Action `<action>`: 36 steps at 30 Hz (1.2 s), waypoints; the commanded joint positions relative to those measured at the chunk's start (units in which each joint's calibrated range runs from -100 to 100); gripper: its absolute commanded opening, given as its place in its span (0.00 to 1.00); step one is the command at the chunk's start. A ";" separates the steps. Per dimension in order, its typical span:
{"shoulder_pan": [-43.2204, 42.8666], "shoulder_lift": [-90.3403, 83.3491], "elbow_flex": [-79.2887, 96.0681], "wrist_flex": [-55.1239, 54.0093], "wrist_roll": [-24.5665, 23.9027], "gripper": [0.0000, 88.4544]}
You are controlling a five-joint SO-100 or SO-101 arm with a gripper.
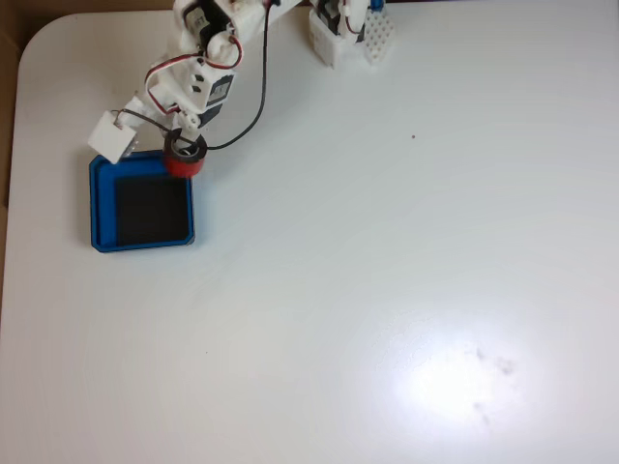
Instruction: Pick the red roll and drop it in the blue box
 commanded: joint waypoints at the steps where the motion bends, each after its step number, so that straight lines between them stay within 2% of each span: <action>1: 0.02 6.62 -14.36 -0.42 -2.84 0.01; 6: 0.32 20.00 -31.25 -0.33 -2.84 0.01; 10: 0.32 26.85 -37.63 -0.33 -2.84 0.01; 27: 2.37 31.37 -38.44 -0.25 -2.84 0.02; 36: 3.05 30.53 -37.81 -0.25 -2.58 0.18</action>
